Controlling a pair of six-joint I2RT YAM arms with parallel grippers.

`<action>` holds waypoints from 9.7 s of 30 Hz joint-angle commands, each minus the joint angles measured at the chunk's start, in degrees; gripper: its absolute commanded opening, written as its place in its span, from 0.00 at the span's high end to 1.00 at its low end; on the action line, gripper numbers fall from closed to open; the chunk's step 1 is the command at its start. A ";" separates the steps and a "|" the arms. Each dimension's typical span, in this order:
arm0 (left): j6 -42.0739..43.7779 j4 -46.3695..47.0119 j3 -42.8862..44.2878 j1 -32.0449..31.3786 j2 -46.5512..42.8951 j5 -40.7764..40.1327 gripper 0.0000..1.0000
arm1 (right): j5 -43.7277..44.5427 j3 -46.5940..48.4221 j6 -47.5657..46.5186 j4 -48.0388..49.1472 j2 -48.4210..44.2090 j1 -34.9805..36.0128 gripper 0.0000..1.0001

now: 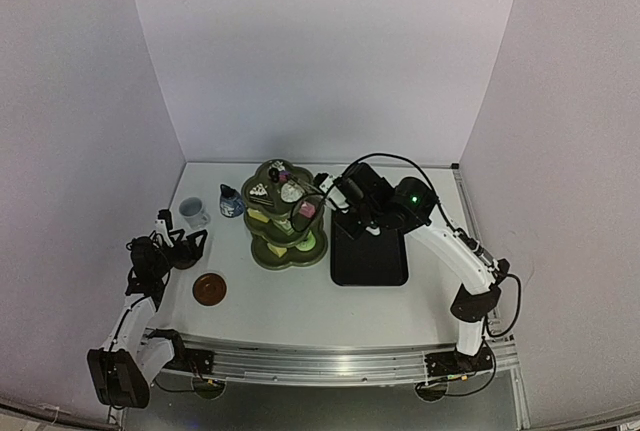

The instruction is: Serve the afternoon tea

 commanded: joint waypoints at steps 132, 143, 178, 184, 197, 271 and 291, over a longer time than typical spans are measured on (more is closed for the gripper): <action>36.68 -54.40 22.52 -10.10 33.96 -22.33 0.39 | -2.65 -58.62 36.88 35.29 -18.51 -16.27 0.45; 36.69 -50.59 21.13 -10.12 36.98 -26.17 0.35 | -1.13 -59.90 38.94 35.28 -20.87 -11.23 0.46; 37.20 -43.30 47.25 -64.53 66.87 -29.85 0.70 | 10.26 -66.14 46.80 35.28 -37.71 -2.10 0.48; 36.70 -44.35 49.68 -64.59 68.83 -28.45 0.70 | 10.07 -65.44 46.48 35.28 -37.11 -1.87 0.48; 37.20 -53.42 54.92 -62.08 59.80 -19.50 0.36 | 9.36 -65.42 45.88 35.28 -36.67 -1.87 0.48; 62.23 -63.60 24.95 -41.30 41.04 -16.60 0.48 | 8.64 -63.41 44.70 35.37 -35.76 -1.85 0.04; 58.87 -55.09 33.58 -52.13 51.83 -18.78 0.47 | 8.18 -66.08 46.99 35.31 -39.26 -1.85 0.04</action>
